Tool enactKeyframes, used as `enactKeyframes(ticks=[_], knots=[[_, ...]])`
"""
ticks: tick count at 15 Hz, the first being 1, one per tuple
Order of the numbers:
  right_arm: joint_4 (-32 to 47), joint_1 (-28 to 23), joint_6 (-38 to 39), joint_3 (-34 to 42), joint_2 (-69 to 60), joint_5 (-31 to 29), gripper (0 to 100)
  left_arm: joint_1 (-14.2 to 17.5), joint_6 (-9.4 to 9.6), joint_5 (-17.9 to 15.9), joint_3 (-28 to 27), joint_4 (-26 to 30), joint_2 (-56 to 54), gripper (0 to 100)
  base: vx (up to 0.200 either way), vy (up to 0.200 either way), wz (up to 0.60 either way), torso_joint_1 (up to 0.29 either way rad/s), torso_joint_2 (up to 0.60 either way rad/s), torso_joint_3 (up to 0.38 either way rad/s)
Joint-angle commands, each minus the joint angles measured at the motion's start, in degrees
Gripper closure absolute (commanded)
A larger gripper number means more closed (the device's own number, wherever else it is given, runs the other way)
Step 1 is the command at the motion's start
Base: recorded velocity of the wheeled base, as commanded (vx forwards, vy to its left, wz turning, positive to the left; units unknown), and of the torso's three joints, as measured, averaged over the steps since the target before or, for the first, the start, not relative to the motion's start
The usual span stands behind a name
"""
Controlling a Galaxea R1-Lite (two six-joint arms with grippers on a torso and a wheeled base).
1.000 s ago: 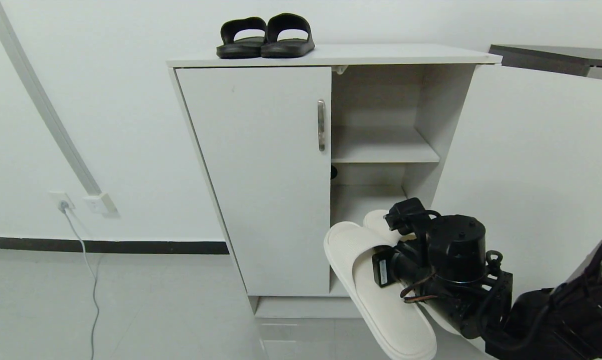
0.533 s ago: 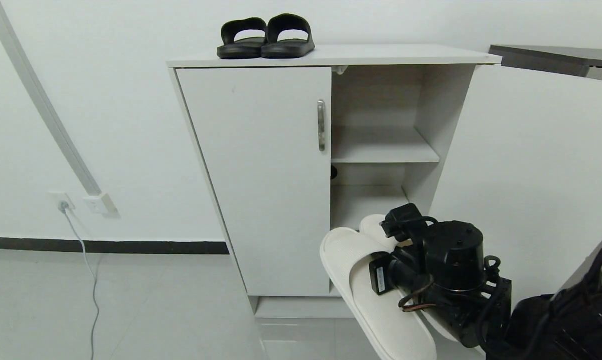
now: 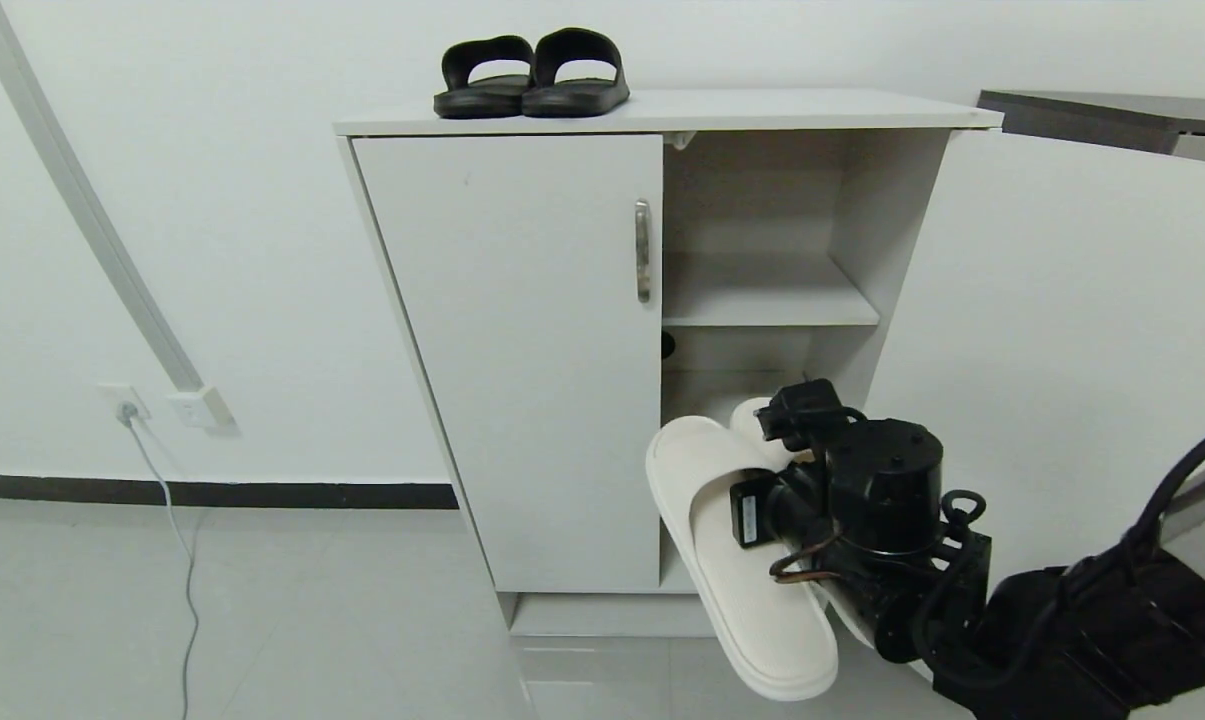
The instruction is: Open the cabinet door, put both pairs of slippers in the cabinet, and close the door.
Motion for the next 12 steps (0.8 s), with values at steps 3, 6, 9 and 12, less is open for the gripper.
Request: enactKeyframes(ticks=[3,6,9,12], knots=[[11.2,-2.1,6.1,-10.9,6.3,-10.3,100,0.0,-0.07,0.0,-0.1,0.0,-0.1,100,0.000,0.000,0.00,0.000,0.00,0.000],[15.1,-3.4,9.6,-12.4,6.8,-10.5,100,-0.1,-0.16,0.2,0.0,0.0,-0.1,100,0.000,-0.133,0.00,0.002,0.00,0.002],[14.7,-3.3,9.8,-12.4,8.6,-10.2,100,0.0,-0.25,0.1,-0.1,0.0,-0.1,100,0.000,-0.133,0.00,0.005,0.00,0.002],[8.8,-3.1,9.0,-12.9,13.5,-10.0,100,0.0,-0.25,0.1,-0.1,0.0,-0.1,100,0.000,0.000,0.00,0.000,0.00,0.000]])
